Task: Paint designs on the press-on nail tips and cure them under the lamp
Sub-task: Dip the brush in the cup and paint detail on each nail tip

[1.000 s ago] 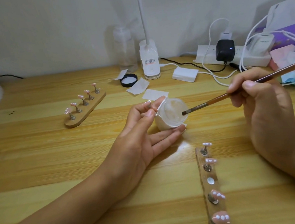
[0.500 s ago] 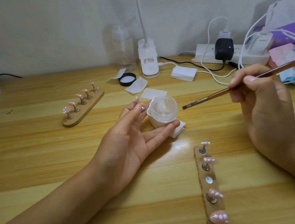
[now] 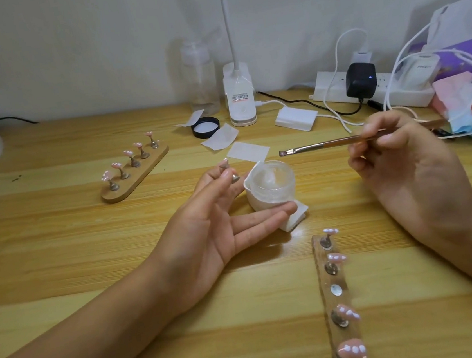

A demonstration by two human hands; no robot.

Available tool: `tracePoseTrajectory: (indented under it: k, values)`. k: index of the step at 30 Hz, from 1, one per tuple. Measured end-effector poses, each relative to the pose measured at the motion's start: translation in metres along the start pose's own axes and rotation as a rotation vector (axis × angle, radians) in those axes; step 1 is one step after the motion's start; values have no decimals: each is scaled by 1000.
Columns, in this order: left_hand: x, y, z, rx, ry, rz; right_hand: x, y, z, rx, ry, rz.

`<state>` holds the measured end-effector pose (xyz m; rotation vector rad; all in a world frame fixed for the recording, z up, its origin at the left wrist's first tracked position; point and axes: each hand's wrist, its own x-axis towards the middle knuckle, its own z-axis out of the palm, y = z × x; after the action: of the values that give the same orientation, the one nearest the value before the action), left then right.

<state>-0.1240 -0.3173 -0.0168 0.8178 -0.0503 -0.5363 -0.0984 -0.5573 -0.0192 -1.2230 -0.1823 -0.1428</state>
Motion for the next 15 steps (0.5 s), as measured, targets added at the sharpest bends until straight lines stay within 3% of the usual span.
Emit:
tracePoseTrajectory:
  k: [15]
  values:
    - [0,-2,4,124,8,25,2,3,-4,-27,106,19]
